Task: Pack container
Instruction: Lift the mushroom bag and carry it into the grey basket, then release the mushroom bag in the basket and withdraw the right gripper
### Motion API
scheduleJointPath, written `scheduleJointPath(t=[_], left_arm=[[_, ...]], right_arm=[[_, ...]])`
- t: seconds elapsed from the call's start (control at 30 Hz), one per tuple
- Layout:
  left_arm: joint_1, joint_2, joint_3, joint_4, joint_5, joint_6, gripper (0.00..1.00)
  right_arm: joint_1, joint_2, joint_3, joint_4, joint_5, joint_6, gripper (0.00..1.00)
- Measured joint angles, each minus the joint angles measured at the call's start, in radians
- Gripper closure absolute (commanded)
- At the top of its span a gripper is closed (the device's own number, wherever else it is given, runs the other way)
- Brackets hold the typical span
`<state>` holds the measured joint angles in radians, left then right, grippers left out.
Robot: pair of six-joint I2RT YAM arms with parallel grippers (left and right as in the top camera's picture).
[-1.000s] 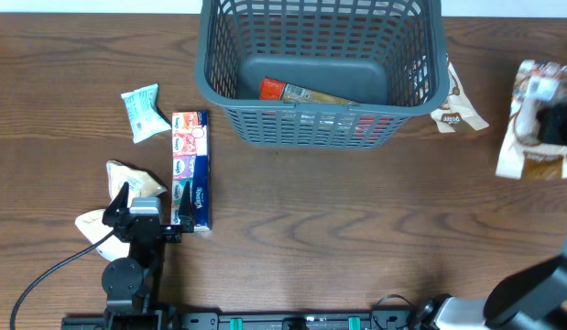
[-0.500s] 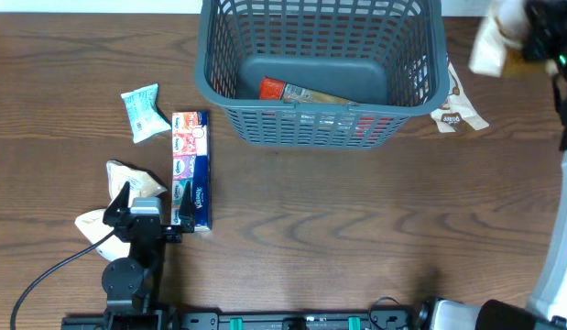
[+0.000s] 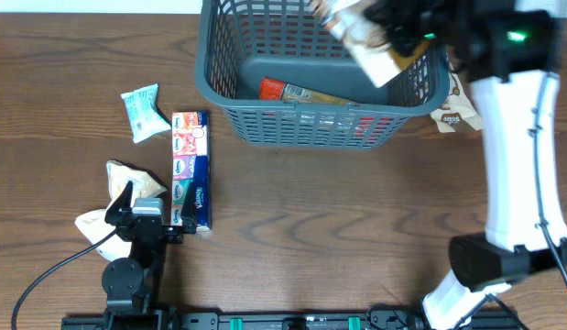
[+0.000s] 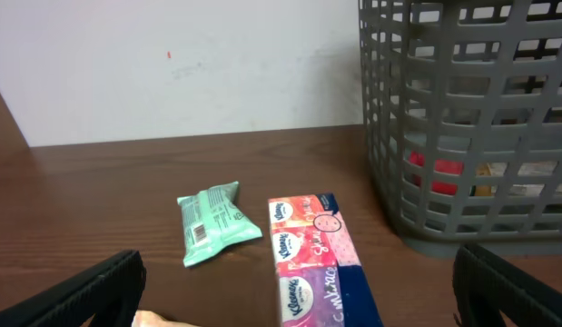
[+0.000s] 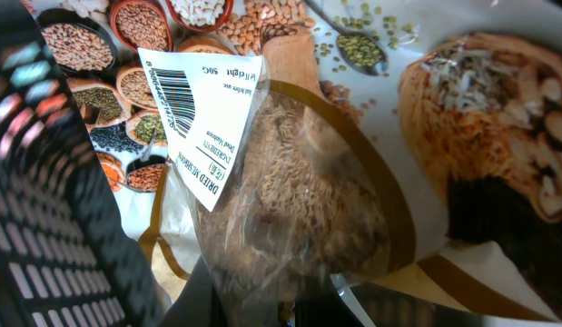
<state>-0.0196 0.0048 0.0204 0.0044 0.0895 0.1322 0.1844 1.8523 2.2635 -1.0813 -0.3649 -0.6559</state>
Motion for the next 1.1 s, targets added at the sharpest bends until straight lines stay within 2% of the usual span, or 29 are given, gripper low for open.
scheduleJointPath(t=[0.27, 0.73, 0.8, 0.87, 0.9, 1.1], left_arm=[[0.0, 0.0, 0.0, 0.0, 0.001, 0.0, 0.01], [0.0, 0.0, 0.0, 0.0, 0.005, 0.0, 0.01], [0.0, 0.0, 0.0, 0.0, 0.008, 0.0, 0.01], [0.0, 0.0, 0.0, 0.0, 0.008, 0.0, 0.01], [0.0, 0.0, 0.0, 0.0, 0.008, 0.0, 0.01], [0.0, 0.0, 0.0, 0.0, 0.008, 0.0, 0.02]], right_arm=[[0.111, 0.114, 0.002, 0.004, 0.062, -0.1, 0.99], [0.131, 0.341, 0.014, -0.155, 0.098, -0.119, 0.99], [0.131, 0.355, 0.014, -0.163, 0.101, -0.12, 0.92], [0.131, 0.357, 0.014, -0.164, 0.106, -0.122, 0.7], [0.131, 0.357, 0.014, -0.164, 0.108, -0.121, 0.63], [0.131, 0.357, 0.015, -0.164, 0.109, -0.116, 0.53]])
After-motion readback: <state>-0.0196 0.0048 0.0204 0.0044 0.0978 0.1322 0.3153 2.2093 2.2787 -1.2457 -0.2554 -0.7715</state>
